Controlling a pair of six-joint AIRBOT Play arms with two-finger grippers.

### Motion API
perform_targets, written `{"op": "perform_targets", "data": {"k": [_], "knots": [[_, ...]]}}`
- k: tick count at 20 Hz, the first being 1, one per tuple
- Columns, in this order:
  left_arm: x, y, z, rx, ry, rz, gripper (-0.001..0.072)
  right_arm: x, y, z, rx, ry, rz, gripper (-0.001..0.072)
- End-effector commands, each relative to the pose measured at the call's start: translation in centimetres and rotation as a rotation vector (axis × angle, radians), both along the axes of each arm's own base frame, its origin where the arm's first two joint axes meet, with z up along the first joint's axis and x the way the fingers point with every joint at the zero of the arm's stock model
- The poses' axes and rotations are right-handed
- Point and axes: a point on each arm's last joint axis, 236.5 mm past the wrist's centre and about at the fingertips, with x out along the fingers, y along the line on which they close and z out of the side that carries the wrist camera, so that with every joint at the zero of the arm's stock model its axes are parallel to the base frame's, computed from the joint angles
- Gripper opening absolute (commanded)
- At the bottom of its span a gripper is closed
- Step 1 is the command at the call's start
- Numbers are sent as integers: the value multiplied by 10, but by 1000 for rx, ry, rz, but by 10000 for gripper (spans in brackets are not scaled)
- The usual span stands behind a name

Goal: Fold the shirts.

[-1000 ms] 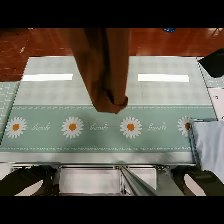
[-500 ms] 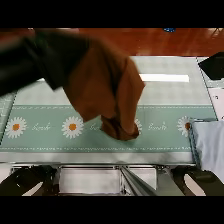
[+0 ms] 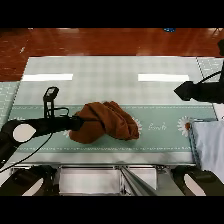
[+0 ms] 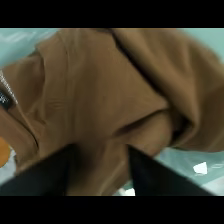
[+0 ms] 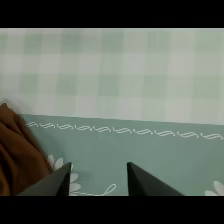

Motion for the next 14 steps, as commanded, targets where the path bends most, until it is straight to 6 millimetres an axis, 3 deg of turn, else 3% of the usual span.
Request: {"op": "perform_targets", "data": {"k": [1, 3, 5, 6, 7, 8, 9, 10, 12, 14], "knots": [[12, 39, -6, 175, 31, -18, 508, 6, -1, -2, 23, -21, -23, 411], [32, 89, 36, 294, -2, 54, 507, 18, -28, 42, -52, -123, -51, 411], [41, 139, 71, 327, -20, 204, 507, 19, -94, 74, -214, -178, -187, 411], [37, 155, 76, 289, -6, 285, 507, 12, -130, 75, -284, -161, -281, 411], [27, 158, 70, 218, 40, 342, 507, -4, -165, 64, -318, -98, -389, 411], [14, 149, 54, 108, 120, 386, 507, -20, -184, 43, -295, -16, -476, 411], [1, 132, 36, -11, 204, 401, 507, -34, -190, 12, -236, 70, -522, 411], [-12, 107, 20, -142, 274, 371, 507, -43, -180, -23, -145, 136, -526, 411], [-28, 68, 0, -352, 345, 331, 507, -51, -137, -81, 23, 231, -437, 411], [-42, 56, -19, -422, 406, 349, 507, -59, -91, -121, 194, 289, -360, 411]]}}
